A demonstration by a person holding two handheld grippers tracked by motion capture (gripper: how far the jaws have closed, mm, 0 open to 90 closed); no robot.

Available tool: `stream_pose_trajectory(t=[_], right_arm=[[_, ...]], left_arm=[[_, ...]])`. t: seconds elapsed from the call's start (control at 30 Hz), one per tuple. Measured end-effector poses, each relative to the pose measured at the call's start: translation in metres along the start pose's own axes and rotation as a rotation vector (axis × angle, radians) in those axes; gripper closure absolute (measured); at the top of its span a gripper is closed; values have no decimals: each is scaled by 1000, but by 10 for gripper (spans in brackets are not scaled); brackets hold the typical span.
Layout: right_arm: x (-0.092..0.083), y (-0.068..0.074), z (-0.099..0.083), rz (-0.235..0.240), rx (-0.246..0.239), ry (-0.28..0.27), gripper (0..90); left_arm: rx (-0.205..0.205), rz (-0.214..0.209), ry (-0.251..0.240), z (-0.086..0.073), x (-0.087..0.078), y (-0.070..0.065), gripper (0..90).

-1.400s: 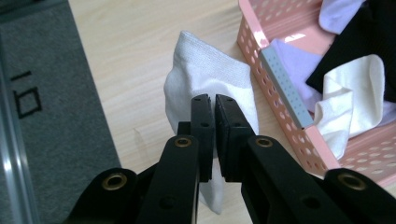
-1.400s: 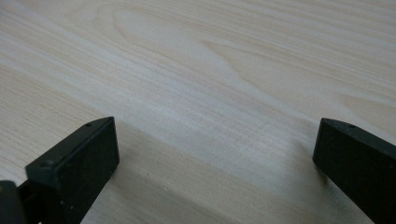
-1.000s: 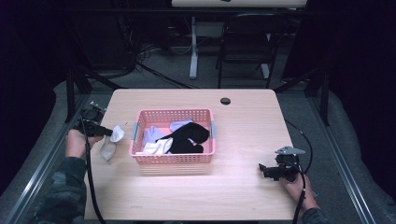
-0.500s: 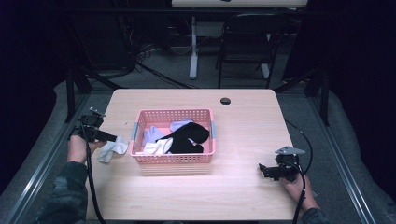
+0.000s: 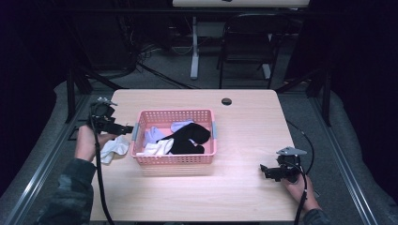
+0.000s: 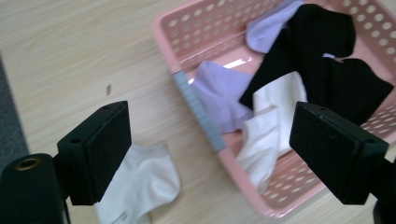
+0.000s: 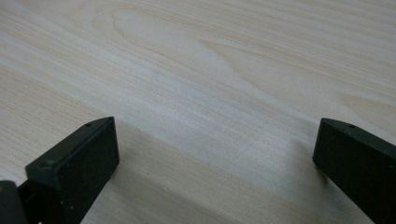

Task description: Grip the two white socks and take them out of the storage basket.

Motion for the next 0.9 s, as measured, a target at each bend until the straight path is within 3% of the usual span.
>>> stream_pose_trajectory(t=[0.2, 0.37, 0.6, 0.73, 0.9], right_arm=[[0, 0, 0, 1, 0, 0, 0], [0, 0, 0, 1, 0, -1, 0], [0, 0, 0, 1, 0, -1, 0], [0, 0, 0, 0, -1, 0, 0], [0, 0, 0, 4, 0, -1, 0]], left_arm=[[57, -43, 35, 14, 22, -30, 128], [82, -97, 109, 19, 52, -52, 96], [105, -121, 173, 18, 80, -66, 121], [91, -151, 206, 17, 94, -70, 149], [81, -155, 262, 15, 109, -77, 162]])
Point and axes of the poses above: each handheld gripper's, and its own axes: x roughly forward along the jaws, z roughly out of its top, y roughly to its left, the point moved 8 cm from there along x, roughly forward along the jaws, and after that the axes turned 7 degrees about y, right-handed, at the moved point
